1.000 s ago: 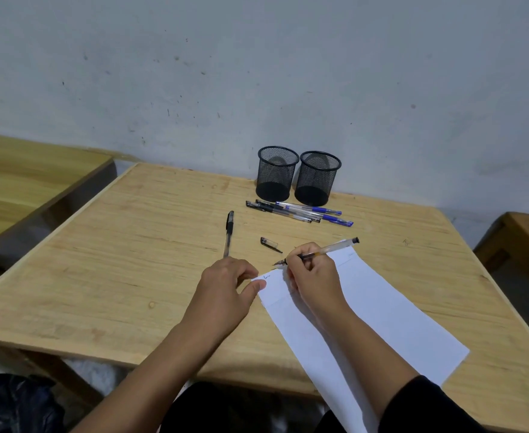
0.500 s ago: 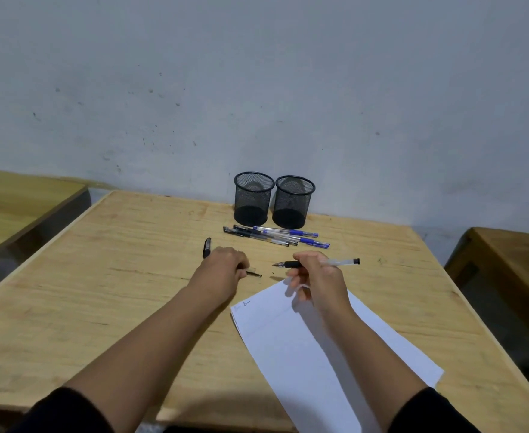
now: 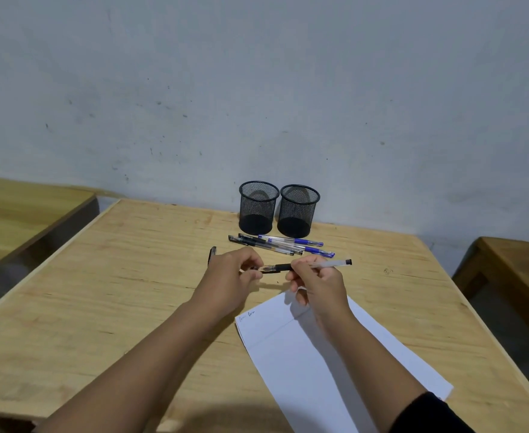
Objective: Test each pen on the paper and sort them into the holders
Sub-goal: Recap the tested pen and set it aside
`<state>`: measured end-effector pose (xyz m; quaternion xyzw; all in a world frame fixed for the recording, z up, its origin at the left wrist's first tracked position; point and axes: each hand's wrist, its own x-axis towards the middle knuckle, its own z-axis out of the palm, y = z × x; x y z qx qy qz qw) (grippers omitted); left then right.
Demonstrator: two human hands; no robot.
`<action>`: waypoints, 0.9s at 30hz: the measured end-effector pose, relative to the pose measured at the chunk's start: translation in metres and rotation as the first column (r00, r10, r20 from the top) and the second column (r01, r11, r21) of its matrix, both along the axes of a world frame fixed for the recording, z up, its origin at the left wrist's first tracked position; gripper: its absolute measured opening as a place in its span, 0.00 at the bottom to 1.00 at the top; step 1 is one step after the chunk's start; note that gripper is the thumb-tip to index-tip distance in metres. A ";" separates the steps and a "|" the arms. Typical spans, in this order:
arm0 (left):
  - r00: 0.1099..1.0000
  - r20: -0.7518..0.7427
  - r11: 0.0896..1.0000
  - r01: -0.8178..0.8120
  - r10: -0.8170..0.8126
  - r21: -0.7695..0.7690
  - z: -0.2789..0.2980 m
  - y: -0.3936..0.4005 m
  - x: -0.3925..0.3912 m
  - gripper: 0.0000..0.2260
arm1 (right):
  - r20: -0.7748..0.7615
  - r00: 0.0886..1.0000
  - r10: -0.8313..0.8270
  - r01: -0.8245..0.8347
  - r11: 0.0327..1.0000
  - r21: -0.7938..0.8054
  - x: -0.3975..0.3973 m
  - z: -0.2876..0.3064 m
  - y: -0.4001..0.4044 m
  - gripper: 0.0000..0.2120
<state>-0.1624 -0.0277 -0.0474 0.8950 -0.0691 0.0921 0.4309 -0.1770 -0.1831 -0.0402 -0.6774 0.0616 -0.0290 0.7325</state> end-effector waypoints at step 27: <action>0.997 -0.062 0.848 0.009 -0.050 -0.531 0.028 0.031 0.008 0.12 | 0.026 0.952 0.304 -0.295 0.940 -0.170 -0.016 0.013 0.020 0.04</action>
